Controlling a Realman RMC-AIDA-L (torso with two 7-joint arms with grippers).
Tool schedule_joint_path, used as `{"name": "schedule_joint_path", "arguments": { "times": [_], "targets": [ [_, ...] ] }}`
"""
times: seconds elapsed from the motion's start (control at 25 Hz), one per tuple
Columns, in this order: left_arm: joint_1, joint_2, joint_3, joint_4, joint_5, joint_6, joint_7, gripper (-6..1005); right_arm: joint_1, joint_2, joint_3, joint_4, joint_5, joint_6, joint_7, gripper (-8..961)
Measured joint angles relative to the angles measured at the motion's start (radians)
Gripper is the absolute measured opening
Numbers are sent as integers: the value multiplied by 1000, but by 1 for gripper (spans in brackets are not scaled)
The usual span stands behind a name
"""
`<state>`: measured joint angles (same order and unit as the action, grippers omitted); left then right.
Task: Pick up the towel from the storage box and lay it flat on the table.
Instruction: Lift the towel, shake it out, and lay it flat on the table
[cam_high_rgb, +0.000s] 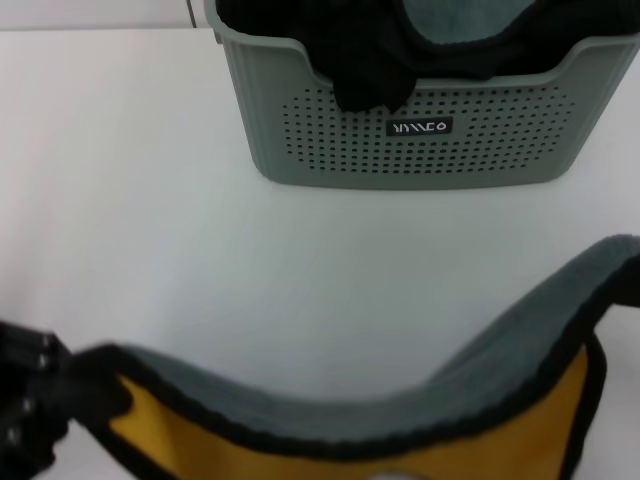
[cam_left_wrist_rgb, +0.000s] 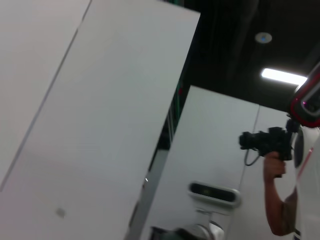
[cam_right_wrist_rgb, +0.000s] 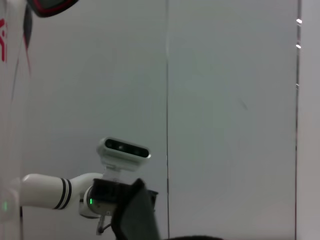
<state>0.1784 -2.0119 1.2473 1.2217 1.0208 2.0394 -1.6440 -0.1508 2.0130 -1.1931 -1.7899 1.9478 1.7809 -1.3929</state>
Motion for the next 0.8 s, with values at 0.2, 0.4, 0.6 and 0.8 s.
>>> {"name": "schedule_joint_path", "arguments": {
  "times": [0.2,0.4,0.6,0.8],
  "targets": [
    [-113,-7,-68,-199,150,-7,18,18,55,4,21,279,-83,-14,16,92],
    [-438,24,-267,-731,434,-57,169,18,318,-27,47,895,-181,-61,-121,94],
    [-578,8,-245,-1013,548,-295,242,19,571,-44,84,1392,-279,-164,-307,97],
    [-596,-10,-247,-959,549,-464,241,19,625,-4,80,1433,-363,-344,-292,99]
  ]
}}
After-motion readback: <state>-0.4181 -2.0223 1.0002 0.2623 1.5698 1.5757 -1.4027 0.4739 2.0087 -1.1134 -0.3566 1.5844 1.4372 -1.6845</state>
